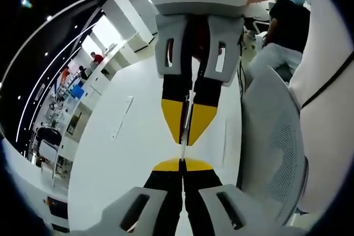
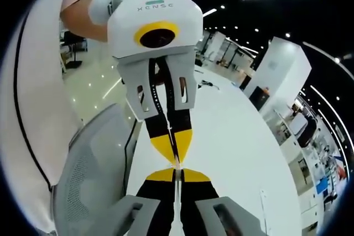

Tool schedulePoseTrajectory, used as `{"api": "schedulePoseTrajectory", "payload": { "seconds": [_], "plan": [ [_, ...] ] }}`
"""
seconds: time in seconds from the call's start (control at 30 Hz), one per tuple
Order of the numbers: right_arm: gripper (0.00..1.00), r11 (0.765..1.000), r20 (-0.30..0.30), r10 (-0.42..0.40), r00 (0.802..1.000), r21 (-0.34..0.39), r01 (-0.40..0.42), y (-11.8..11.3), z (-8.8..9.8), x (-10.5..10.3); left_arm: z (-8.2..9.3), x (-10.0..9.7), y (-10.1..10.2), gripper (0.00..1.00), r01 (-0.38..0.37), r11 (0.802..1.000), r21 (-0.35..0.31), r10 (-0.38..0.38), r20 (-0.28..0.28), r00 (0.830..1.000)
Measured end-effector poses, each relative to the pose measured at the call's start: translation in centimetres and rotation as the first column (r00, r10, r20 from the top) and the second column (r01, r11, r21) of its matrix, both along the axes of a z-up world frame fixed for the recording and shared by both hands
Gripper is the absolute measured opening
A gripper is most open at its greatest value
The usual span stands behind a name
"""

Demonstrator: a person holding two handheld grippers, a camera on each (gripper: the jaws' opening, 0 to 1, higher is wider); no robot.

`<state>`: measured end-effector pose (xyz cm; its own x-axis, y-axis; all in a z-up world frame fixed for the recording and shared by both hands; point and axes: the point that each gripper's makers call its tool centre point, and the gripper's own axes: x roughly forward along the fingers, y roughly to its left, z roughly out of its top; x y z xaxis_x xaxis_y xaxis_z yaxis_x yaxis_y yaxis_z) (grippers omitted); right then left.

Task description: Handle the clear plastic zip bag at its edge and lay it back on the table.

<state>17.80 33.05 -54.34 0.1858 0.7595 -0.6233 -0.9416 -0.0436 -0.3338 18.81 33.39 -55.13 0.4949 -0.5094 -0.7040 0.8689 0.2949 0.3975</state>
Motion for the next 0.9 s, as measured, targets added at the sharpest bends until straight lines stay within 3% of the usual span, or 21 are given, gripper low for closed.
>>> {"api": "schedulePoseTrajectory", "payload": {
  "seconds": [0.9],
  "plan": [
    [0.0, 0.999, 0.007, -0.038, 0.999, -0.009, 0.038, -2.0, 0.0, 0.6, 0.0, 0.3, -0.3, 0.0, 0.013, 1.0, 0.001, -0.013, -0.004, 1.0]
  ]
}}
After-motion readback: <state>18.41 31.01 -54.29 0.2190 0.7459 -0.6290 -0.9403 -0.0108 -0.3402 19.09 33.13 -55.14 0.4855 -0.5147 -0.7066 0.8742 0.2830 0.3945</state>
